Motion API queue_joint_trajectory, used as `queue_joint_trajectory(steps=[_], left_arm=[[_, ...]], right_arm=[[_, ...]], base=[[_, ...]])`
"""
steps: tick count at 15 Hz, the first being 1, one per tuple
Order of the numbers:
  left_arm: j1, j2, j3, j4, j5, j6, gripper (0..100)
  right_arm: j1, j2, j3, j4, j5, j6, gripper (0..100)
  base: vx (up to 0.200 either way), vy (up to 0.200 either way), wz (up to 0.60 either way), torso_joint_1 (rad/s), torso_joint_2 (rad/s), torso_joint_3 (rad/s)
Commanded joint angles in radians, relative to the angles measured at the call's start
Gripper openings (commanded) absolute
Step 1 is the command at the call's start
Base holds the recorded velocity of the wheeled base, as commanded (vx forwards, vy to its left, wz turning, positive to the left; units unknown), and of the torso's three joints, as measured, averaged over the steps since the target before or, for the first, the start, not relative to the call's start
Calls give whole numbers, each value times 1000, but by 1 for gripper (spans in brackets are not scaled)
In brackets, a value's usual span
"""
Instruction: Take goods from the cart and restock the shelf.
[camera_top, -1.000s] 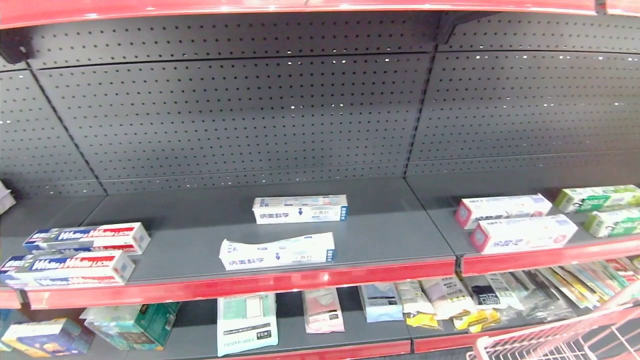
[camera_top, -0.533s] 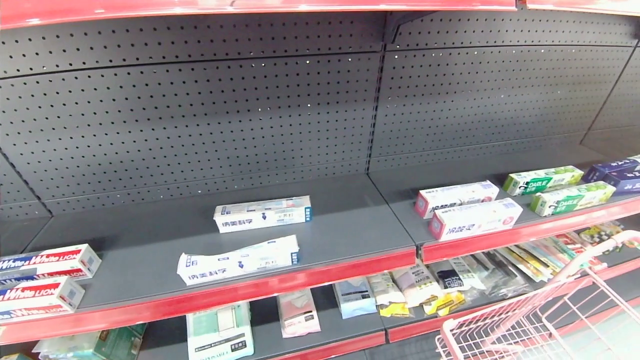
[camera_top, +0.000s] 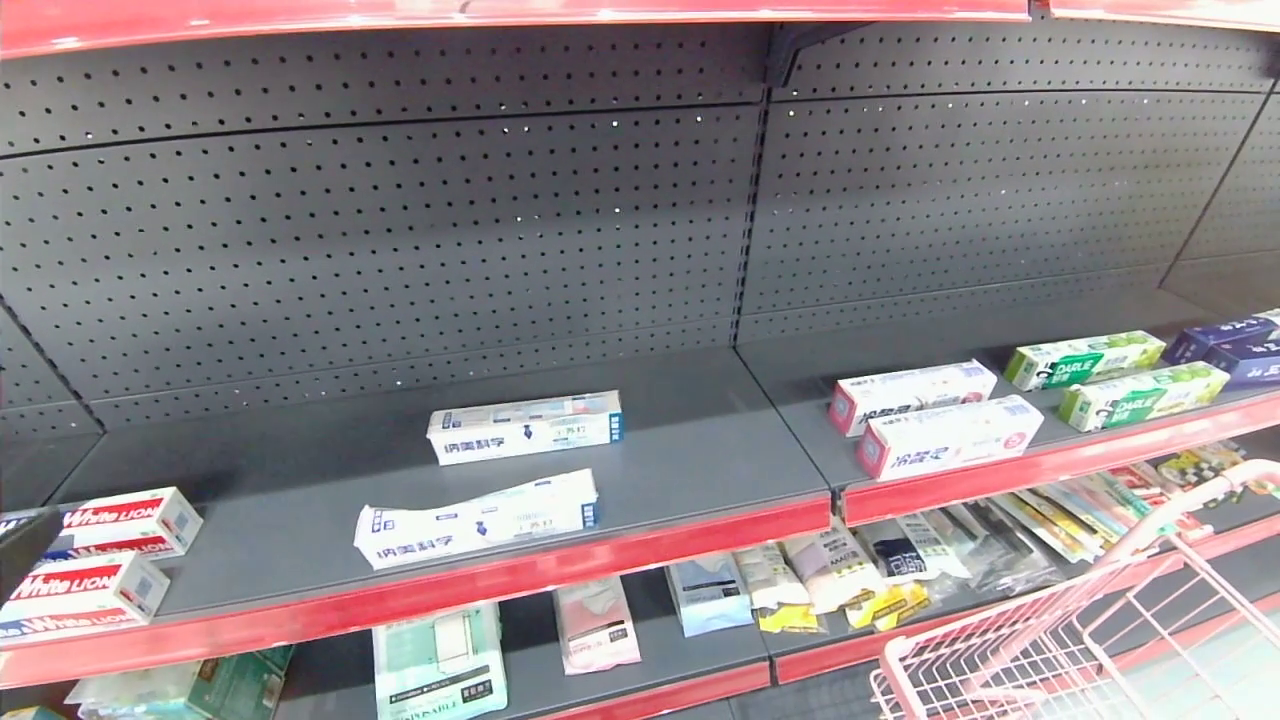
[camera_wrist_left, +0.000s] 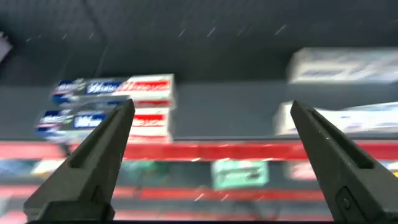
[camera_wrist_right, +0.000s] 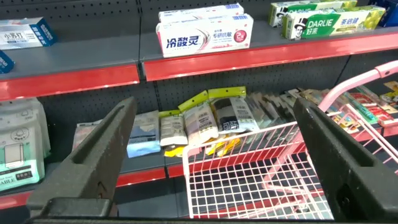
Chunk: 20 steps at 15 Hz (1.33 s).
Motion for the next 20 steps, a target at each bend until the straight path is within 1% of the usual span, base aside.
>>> queue_joint_trajectory(steps=[1, 2, 3, 5, 7, 9, 10, 13, 14, 15, 17, 19, 20], left_arm=[[72, 328, -100, 30, 33, 62, 100], [72, 377, -86, 30, 18, 64, 100], [63, 403, -79, 30, 16, 64, 100], [23, 466, -69, 26, 24, 64, 100], [-29, 520, -88, 23, 27, 73, 100], [-28, 569, -120, 6, 27, 85, 100], [-28, 570, -122, 7, 27, 85, 100], [-26, 630, -125, -5, 27, 128, 100], [-26, 647, -122, -13, 27, 129, 100], [-26, 668, -112, -39, 30, 125, 100], [-23, 711, -108, -89, 28, 129, 100], [-23, 756, -109, -142, 30, 126, 100], [-25, 760, -108, -155, 28, 131, 100]], right_arm=[[0, 1, 0, 0, 0, 0, 100], [0, 1, 0, 0, 0, 0, 100], [0, 1, 0, 0, 0, 0, 100], [0, 1, 0, 0, 0, 0, 100], [0, 1, 0, 0, 0, 0, 100], [0, 1, 0, 0, 0, 0, 100], [0, 1, 0, 0, 0, 0, 100], [0, 1, 0, 0, 0, 0, 100], [0, 1, 0, 0, 0, 0, 100], [0, 1, 0, 0, 0, 0, 100], [0, 1, 0, 0, 0, 0, 100], [0, 1, 0, 0, 0, 0, 100], [0, 1, 0, 0, 0, 0, 100]], base=[[0, 0, 0, 0, 0, 0], [0, 0, 0, 0, 0, 0], [0, 0, 0, 0, 0, 0], [0, 0, 0, 0, 0, 0], [0, 0, 0, 0, 0, 0], [0, 0, 0, 0, 0, 0], [0, 0, 0, 0, 0, 0], [0, 0, 0, 0, 0, 0], [0, 0, 0, 0, 0, 0], [0, 0, 0, 0, 0, 0], [0, 0, 0, 0, 0, 0], [0, 0, 0, 0, 0, 0], [0, 0, 0, 0, 0, 0]])
